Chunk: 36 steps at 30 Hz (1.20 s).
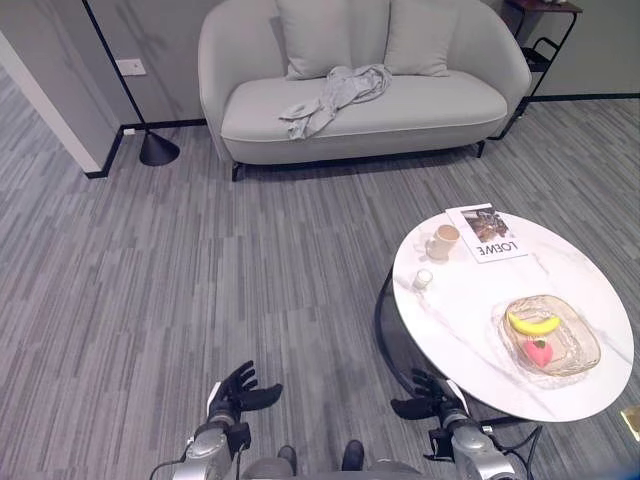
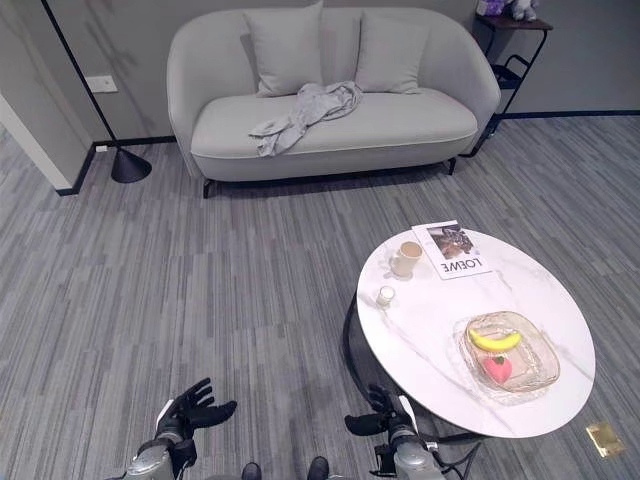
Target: Hang the clothes on the sofa on the clothes rack.
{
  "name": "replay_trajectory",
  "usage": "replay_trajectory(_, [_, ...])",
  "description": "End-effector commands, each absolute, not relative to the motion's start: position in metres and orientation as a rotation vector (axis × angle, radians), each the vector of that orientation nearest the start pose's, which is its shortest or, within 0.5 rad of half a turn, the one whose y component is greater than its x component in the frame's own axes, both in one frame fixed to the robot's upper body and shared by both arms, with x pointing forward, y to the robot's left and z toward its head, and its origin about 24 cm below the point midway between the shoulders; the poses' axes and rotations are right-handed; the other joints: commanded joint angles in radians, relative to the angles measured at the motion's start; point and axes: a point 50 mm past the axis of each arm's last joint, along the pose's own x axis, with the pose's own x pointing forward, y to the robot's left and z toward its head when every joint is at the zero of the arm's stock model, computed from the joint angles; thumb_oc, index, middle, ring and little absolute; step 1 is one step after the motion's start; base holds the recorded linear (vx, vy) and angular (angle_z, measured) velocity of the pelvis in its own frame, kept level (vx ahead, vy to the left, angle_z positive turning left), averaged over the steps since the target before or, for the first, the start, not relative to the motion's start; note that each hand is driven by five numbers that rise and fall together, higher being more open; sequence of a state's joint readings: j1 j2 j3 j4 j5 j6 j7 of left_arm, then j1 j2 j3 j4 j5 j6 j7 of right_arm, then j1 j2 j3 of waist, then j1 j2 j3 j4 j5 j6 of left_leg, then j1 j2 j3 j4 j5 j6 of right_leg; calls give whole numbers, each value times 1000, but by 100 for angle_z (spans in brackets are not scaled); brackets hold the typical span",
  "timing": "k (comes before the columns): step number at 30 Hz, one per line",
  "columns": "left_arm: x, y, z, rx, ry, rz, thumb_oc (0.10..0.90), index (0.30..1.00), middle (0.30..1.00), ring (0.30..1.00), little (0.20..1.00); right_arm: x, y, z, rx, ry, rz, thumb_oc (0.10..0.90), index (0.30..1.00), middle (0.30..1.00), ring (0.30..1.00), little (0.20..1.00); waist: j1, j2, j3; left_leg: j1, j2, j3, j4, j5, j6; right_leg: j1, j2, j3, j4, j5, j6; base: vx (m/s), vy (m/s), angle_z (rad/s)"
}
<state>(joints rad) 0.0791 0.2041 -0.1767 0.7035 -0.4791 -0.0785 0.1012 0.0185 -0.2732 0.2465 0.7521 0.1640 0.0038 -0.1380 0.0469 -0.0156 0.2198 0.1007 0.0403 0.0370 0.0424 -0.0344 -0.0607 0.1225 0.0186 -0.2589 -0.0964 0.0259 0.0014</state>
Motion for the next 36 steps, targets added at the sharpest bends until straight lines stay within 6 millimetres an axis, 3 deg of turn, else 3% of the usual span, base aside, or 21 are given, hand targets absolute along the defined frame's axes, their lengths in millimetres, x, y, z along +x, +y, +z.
replay_trajectory(1, [205, 199, -83, -165, 516, 193, 800, 900, 900, 900, 900, 212, -215, -80, -290, 563, -64, 800, 900, 900, 900, 900, 9, -51, 39, -147, 38, -20, 328, 22, -12, 79, -38, 43, 65, -157, -3, 96, -147, 17])
replay_trajectory(3, [206, 197, -83, -165, 518, 200, 800, 900, 900, 900, 900, 213, -216, -80, -282, 563, -71, 800, 900, 900, 900, 900, 14, -54, 52, -198, 37, -28, 395, 52, -3, 90, -36, 38, 67, -169, -9, 147, -40, 9])
replay_trajectory(6, [205, 193, -86, -158, 536, 187, 800, 900, 900, 900, 900, 210, -218, -83, -268, 584, -77, 800, 900, 900, 900, 900, 33, -72, 29, -317, 19, 31, 244, 28, 13, 132, -53, 37, 34, -195, 18, 365, 63, -6])
replay_trajectory(7, [204, 193, -86, -154, 533, 184, 800, 900, 900, 900, 900, 210, -217, -84, -266, 588, -74, 800, 900, 900, 900, 900, 41, -72, 20, -326, 20, 38, 175, 49, 10, 146, -53, 39, 24, -201, 25, 559, 172, 7])
replay_trajectory(8, [204, 195, -85, -156, 530, 193, 800, 900, 900, 900, 900, 209, -216, -86, -257, 600, -73, 800, 900, 900, 900, 900, 58, -66, 10, -377, 21, 66, 10, 128, -7, 182, -47, 41, 10, -222, 37, 436, 132, -3])
replay_trajectory(13, [195, 209, -88, -174, 538, 257, 800, 900, 900, 900, 900, 211, -209, -88, -264, 609, -33, 800, 900, 900, 900, 900, 108, -83, -23, -425, 15, 124, -130, 179, -12, 251, -65, 88, 15, -254, 72, 524, 204, -23])
replay_trajectory(14, [192, 212, -89, -169, 544, 259, 800, 900, 900, 900, 900, 207, -206, -90, -253, 612, -16, 800, 900, 900, 900, 900, 108, -87, -38, -407, 10, 123, -130, 230, -6, 251, -75, 100, 38, -249, 82, 669, 314, -79])
replay_trajectory(16, [188, 215, -90, -139, 555, 247, 800, 900, 900, 900, 900, 199, -205, -94, -256, 631, 3, 800, 900, 900, 900, 900, 111, -116, -59, -368, -22, 123, -124, 248, 21, 231, -123, 110, 143, -195, 117, 629, 284, -71])
replay_trajectory(17, [187, 218, -89, -130, 554, 246, 800, 900, 900, 900, 900, 198, -205, -95, -252, 633, 6, 800, 900, 900, 900, 900, 118, -131, -62, -348, -40, 130, -112, 229, 40, 205, -145, 117, 235, -117, 147, 397, 181, -28])
replay_trajectory(18, [187, 218, -89, -130, 554, 246, 800, 900, 900, 900, 900, 198, -205, -95, -252, 633, 6, 800, 900, 900, 900, 900, 118, -131, -63, -348, -40, 130, -112, 229, 40, 205, -144, 118, 235, -117, 147, 323, 180, -16])
replay_trajectory(19, [188, 221, -87, -122, 548, 249, 800, 900, 900, 900, 900, 199, -205, -94, -252, 631, 8, 800, 900, 900, 900, 900, 115, -140, -57, -310, -62, 129, -105, 201, 64, 164, -173, 124, 361, -22, 172, 429, 298, -13])
replay_trajectory(20, [190, 224, -85, -109, 539, 245, 800, 900, 900, 900, 900, 201, -203, -93, -254, 621, 19, 800, 900, 900, 900, 900, 105, -133, -42, -236, -86, 132, -106, 154, 100, 77, -218, 118, 588, 164, 184, 552, 396, -15])
replay_trajectory(22, [197, 227, -80, -80, 521, 239, 800, 900, 900, 900, 900, 204, -203, -91, -255, 611, 9, 800, 900, 900, 900, 900, 73, -100, -15, -129, -91, 120, -130, 101, 128, -36, -268, 73, 768, 197, 167, 535, 341, 18])
replay_trajectory(23, [197, 226, -79, -82, 517, 236, 800, 900, 900, 900, 900, 205, -204, -90, -248, 607, 1, 800, 900, 900, 900, 900, 60, -85, -10, -96, -85, 113, -130, 84, 131, -67, -285, 37, 768, 151, 147, 477, 191, 41])
replay_trajectory(25, [201, 224, -77, -84, 503, 223, 800, 900, 900, 900, 900, 204, -207, -89, -247, 603, -13, 800, 900, 900, 900, 900, 26, -49, 6, -29, -72, 97, -130, 49, 127, -143, -293, -34, 710, 40, 114, 465, 57, 56])
replay_trajectory(27, [203, 223, -76, -82, 500, 205, 800, 900, 900, 900, 900, 203, -213, -91, -301, 625, -28, 800, 900, 900, 900, 900, 11, -36, 9, 23, -56, 94, -130, 6, 111, -155, -291, -112, 531, -6, 113, 396, -70, 64])
replay_trajectory(28, [203, 223, -76, -82, 499, 205, 800, 900, 900, 900, 900, 203, -213, -91, -301, 625, -28, 800, 900, 900, 900, 900, 11, -35, 9, 23, -56, 94, -130, 6, 111, -154, -290, -112, 530, -6, 113, 482, -182, 21])
replay_trajectory(29, [202, 221, -77, -90, 503, 199, 800, 900, 900, 900, 900, 201, -215, -94, -310, 656, -38, 800, 900, 900, 900, 900, -6, -39, 7, 82, -55, 92, -130, -41, 87, -200, -244, -119, 250, 17, 135, 488, -184, 3])
replay_trajectory(31, [203, 224, -77, -88, 501, 205, 800, 900, 900, 900, 900, 196, -214, -99, -322, 688, -24, 800, 900, 900, 900, 900, -21, -42, 6, 126, -43, 87, -130, -76, 59, -220, -205, -100, 48, 67, 168, 620, -194, -15])
replay_trajectory(34, [205, 225, -77, -70, 498, 208, 800, 900, 900, 900, 900, 189, -211, -106, -321, 731, -9, 800, 900, 900, 900, 900, -33, -40, -3, 203, -26, 90, -130, -127, 29, -281, -194, -119, 9, 89, 206, 495, -125, 14])
replay_trajectory(36, [203, 223, -80, -57, 513, 199, 800, 900, 900, 900, 900, 182, -213, -111, -325, 762, -16, 800, 900, 900, 900, 900, -44, -39, -14, 231, 2, 67, -111, -106, 13, -249, -169, -113, 9, 108, 174, 584, -237, 16])
